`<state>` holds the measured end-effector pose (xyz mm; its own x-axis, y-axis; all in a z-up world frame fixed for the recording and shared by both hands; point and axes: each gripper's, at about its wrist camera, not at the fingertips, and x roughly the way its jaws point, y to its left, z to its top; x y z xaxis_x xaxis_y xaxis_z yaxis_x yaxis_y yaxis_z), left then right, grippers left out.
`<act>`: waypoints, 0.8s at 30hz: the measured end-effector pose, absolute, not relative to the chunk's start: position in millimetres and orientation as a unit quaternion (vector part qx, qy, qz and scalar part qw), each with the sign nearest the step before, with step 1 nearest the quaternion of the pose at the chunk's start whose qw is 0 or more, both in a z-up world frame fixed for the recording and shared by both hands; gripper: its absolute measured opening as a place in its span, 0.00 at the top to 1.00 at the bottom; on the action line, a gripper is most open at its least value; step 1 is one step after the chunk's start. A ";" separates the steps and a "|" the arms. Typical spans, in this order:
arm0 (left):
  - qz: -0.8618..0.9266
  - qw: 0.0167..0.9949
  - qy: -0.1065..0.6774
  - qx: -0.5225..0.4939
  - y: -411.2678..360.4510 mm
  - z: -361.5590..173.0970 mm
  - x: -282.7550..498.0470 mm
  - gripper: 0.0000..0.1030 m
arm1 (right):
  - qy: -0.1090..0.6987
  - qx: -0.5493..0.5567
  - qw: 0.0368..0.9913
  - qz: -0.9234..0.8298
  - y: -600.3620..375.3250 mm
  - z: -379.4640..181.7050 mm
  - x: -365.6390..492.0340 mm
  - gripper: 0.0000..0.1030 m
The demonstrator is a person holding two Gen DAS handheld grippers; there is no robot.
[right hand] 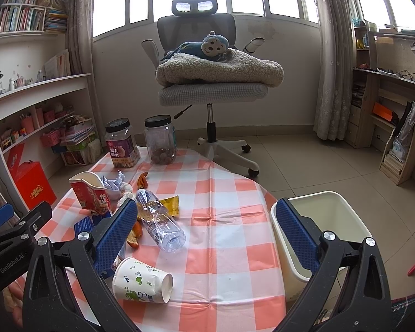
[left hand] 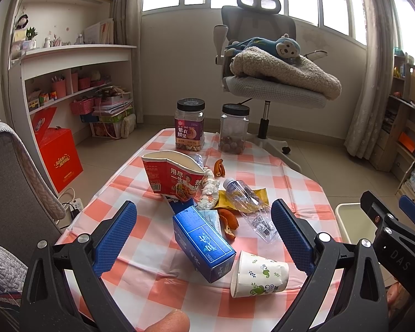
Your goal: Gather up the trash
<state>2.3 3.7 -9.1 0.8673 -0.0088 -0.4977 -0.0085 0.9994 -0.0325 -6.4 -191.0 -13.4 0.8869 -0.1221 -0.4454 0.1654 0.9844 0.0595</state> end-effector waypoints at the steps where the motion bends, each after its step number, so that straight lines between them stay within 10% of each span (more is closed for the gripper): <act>1: 0.000 0.966 0.258 -0.017 4.1 -9.7 2.0 0.08 | 0.226 0.048 0.970 -0.074 -190.9 -13.5 -6.2 0.07; 24: 0.000 0.965 0.260 -0.016 4.0 -13.3 0.3 0.08 | 0.228 0.048 0.970 -0.074 -191.3 -13.6 -5.1 0.07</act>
